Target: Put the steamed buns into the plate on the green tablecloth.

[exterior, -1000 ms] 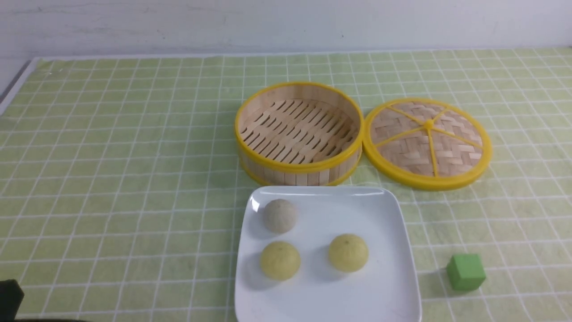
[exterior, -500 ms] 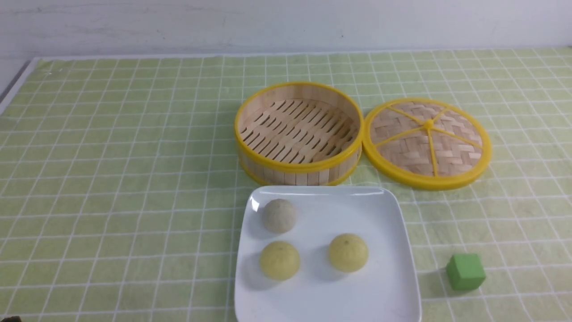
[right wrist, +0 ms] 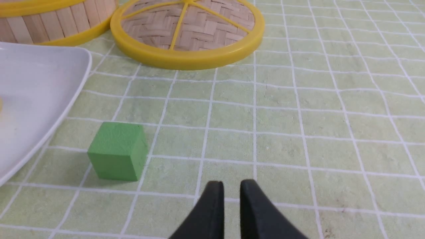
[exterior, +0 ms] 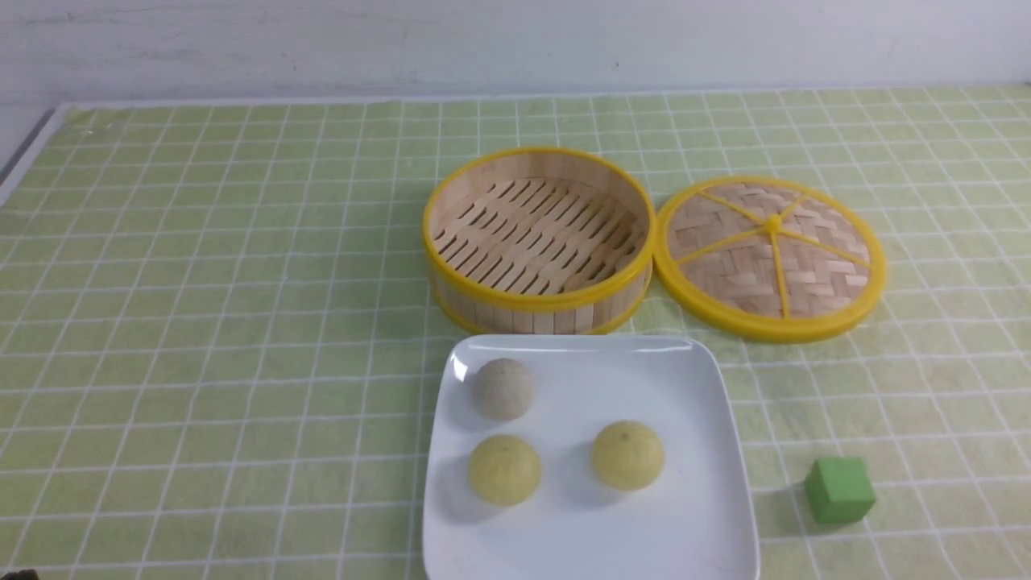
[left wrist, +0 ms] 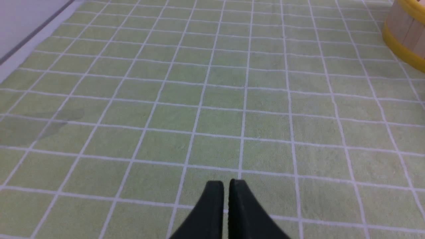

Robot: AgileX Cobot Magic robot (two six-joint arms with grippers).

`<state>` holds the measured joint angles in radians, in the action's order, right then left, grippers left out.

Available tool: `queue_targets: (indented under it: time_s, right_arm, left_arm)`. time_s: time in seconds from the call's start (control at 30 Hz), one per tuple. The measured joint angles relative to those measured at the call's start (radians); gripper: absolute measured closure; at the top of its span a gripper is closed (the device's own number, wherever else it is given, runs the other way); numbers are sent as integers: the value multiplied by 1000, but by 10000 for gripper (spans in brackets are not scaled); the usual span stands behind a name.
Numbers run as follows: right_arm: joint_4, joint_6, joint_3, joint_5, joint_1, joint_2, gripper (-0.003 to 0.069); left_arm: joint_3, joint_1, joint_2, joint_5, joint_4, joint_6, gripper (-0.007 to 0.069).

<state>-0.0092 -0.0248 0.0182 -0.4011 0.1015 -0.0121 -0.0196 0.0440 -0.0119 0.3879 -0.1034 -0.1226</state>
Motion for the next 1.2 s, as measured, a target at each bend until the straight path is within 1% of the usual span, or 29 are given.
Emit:
queue_targets:
  time_s: [1.2]
  right_arm:
    - [0,0,0,0,0,0,528]
  left_arm:
    - [0,0,0,0,-21,0,556]
